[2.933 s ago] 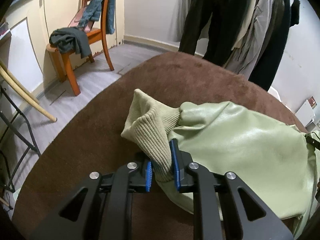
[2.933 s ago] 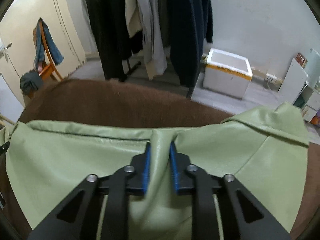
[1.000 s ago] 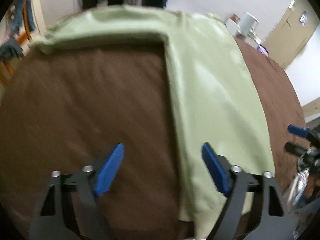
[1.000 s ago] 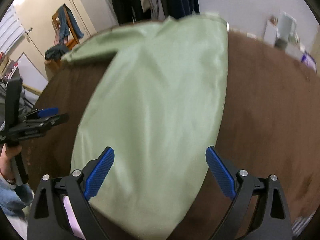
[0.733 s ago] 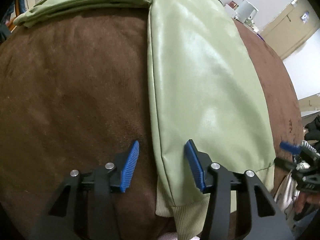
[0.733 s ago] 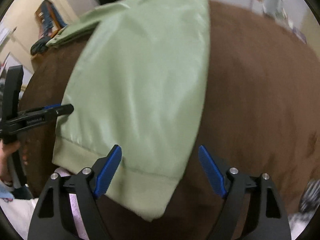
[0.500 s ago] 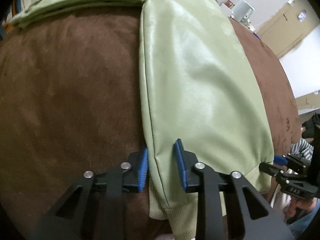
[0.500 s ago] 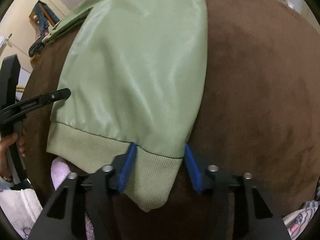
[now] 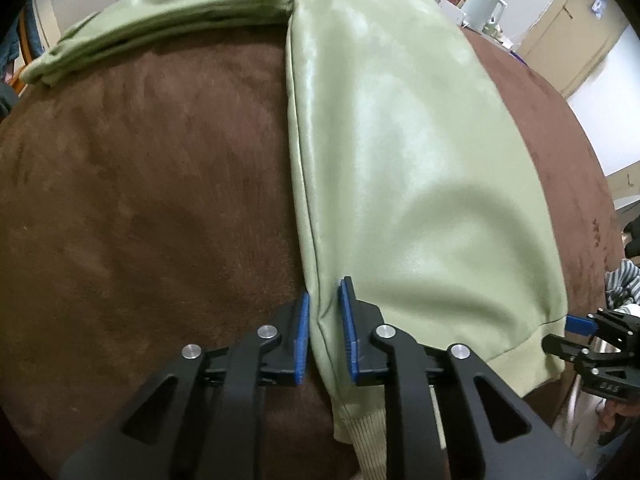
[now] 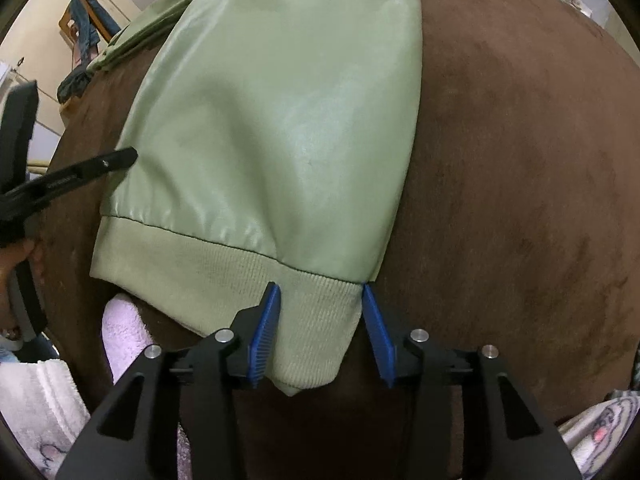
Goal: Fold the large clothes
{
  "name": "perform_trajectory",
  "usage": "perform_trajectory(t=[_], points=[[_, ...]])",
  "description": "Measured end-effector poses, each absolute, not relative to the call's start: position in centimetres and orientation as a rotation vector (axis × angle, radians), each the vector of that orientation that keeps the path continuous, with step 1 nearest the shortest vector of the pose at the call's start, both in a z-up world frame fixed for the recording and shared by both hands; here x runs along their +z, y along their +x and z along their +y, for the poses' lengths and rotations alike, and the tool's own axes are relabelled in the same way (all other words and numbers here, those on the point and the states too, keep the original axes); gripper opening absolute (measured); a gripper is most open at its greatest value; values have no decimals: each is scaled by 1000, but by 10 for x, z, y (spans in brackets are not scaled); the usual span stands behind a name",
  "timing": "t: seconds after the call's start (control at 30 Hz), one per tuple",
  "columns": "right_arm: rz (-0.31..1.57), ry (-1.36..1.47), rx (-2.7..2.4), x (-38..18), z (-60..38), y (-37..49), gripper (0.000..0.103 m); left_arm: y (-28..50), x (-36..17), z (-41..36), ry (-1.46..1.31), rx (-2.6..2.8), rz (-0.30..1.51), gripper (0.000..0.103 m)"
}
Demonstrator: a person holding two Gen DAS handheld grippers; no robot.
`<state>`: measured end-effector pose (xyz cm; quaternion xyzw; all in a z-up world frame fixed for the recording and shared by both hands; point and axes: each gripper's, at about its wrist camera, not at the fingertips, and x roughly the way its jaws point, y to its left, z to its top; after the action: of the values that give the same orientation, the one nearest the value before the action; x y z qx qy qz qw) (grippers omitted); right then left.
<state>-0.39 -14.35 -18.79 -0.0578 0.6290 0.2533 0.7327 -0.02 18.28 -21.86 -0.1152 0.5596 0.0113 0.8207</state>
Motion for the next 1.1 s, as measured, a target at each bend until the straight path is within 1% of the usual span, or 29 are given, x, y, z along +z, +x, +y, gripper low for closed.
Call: perform_trajectory(t=[0.13, 0.27, 0.33, 0.37, 0.4, 0.43, 0.47, 0.5, 0.53, 0.57, 0.63, 0.8, 1.1], points=[[1386, -117, 559, -190, -146, -4, 45, -2, -222, 183, -253, 32, 1187, 21], [1397, -73, 559, -185, -143, -1, 47, -4, -220, 184, -272, 36, 1177, 23], [1392, -36, 552, -178, -147, 5, 48, -10, -215, 191, -319, 48, 1168, 30], [1382, -22, 548, -174, -148, 8, 51, -14, -211, 196, -345, 60, 1159, 32], [1364, -11, 540, -167, -150, 12, 61, -16, -205, 201, -369, 73, 1142, 38], [1339, -12, 526, -160, -152, 16, 67, -20, -194, 208, -393, 83, 1111, 49], [1314, -24, 512, -153, -153, 20, 79, -22, -185, 214, -406, 101, 1087, 56], [1292, -38, 509, -149, -153, 23, 80, -23, -180, 218, -407, 117, 1076, 73], [1270, -55, 510, -142, -150, 26, 80, -22, -169, 226, -405, 146, 1047, 79], [1254, -65, 511, -138, -150, 29, 80, -21, -163, 233, -401, 163, 1023, 80], [1221, -76, 519, -130, -147, 39, 80, -15, -151, 253, -398, 220, 984, 87], [1173, -110, 533, -126, -126, 62, 82, 6, -147, 313, -477, 356, 894, 88], [1033, -121, 617, -106, -64, 116, 82, 48, -154, 380, -500, 503, 847, 88]])
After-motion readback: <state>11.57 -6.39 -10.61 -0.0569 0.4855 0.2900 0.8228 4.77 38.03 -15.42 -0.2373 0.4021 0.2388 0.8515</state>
